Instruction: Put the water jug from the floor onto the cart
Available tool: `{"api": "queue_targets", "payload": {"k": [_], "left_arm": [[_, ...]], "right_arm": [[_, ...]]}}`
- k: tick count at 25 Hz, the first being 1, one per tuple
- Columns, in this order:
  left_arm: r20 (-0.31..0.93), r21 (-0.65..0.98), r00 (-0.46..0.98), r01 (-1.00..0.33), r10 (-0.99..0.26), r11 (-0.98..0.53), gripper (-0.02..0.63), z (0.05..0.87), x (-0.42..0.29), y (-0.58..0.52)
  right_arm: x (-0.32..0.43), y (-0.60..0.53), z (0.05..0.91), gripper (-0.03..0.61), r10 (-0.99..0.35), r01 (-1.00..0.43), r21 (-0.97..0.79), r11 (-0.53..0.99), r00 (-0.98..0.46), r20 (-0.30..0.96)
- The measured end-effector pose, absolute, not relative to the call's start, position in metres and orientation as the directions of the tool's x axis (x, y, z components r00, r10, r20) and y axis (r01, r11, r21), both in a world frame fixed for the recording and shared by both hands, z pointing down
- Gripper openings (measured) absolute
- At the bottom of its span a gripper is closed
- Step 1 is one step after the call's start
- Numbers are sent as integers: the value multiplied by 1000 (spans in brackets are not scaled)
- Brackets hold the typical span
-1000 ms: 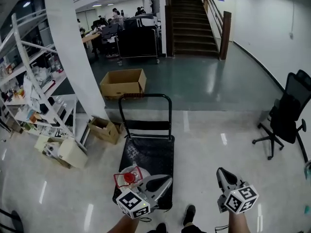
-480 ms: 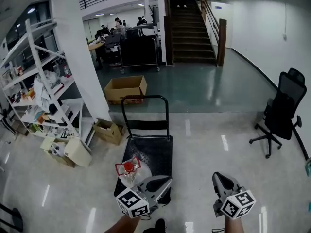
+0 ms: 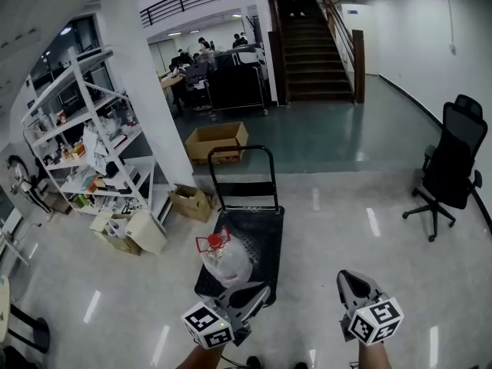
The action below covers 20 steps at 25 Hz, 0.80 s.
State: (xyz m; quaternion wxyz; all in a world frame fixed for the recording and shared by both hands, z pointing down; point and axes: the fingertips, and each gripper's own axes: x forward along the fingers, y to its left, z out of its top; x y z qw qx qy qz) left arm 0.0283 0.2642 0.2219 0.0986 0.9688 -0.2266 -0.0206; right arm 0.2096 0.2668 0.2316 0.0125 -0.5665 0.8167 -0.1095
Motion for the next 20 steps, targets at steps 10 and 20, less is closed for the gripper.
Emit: {"api": "queue_targets", "payload": {"k": [10,20], "left_arm": [[-64,223,922,-360,-382,-906,2,211,-31,384],[-55,242,962,-246,-267,-938,2,231,-122,502]], "right_arm": [[135,389,239,0,-943,-943,-146,300,-316,104],[26,528,248,0,-958,-963,-150,226,-247,145]]}}
